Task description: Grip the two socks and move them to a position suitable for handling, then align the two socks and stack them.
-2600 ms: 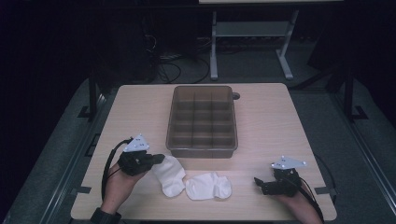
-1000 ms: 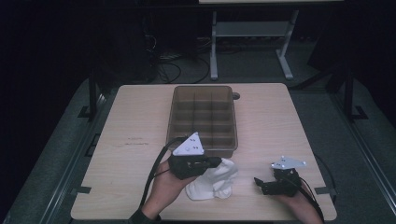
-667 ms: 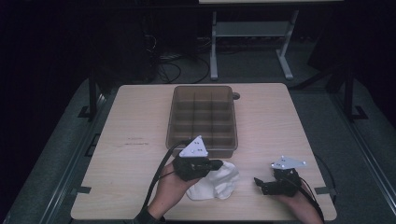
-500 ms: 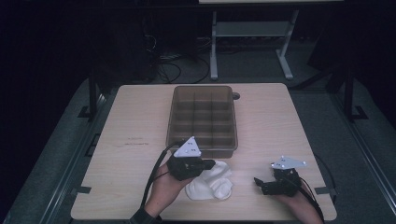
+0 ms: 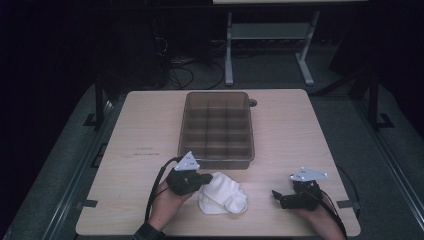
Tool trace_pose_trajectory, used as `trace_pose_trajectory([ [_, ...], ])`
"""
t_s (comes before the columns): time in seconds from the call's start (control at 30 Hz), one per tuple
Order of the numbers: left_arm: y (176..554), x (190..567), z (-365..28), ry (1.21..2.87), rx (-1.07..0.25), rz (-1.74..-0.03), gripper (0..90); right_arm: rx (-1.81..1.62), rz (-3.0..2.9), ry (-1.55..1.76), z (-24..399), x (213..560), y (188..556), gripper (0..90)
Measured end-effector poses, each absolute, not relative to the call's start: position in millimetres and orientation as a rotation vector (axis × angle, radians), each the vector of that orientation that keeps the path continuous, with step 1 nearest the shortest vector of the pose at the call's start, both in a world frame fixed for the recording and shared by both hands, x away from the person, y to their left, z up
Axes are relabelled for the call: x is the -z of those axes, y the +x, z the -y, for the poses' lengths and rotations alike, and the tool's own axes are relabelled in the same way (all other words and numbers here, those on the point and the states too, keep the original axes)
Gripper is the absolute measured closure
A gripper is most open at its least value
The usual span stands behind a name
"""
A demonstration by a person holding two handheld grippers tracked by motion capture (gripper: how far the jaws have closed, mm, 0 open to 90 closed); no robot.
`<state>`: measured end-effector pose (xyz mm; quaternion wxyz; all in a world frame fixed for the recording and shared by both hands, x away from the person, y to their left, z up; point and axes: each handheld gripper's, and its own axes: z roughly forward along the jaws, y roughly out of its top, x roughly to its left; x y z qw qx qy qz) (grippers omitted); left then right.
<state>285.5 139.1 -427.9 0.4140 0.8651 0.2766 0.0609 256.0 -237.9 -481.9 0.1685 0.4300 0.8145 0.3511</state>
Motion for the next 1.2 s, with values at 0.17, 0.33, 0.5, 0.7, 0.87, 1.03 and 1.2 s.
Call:
trace_pose_trajectory([
  [0.17,290.4,440.2,-142.8,2.223,-0.158,-0.732,81.2,-0.998,-2.316,1.224,237.8,481.8,255.9,9.4],
  [0.33,293.3,441.8,-149.3,2.242,-0.195,-0.749,66.2,-0.989,-2.303,1.227,237.2,481.7,254.9,9.4],
  [0.5,298.3,440.1,-154.5,2.22,-0.208,-0.73,60.3,-0.975,-2.277,1.252,234.0,481.6,253.2,9.5],
  [0.7,305.0,440.6,-150.4,2.219,-0.214,-0.681,59.5,-0.98,-2.316,1.24,233.1,478.3,253.9,19.3],
  [0.87,309.6,443.9,-147.3,2.224,-0.184,-0.649,63.2,-1.072,-2.333,1.199,229.6,467.2,251.4,37.6],
  [1.03,311.0,445.7,-144.9,2.218,-0.164,-0.637,64.6,-1.243,-2.37,1.137,217.5,456.2,248.4,50.1],
  [1.2,310.9,447.7,-141.5,2.222,-0.154,-0.632,65.7,-1.306,-2.433,1.059,193.9,453.9,245.4,57.8],
])
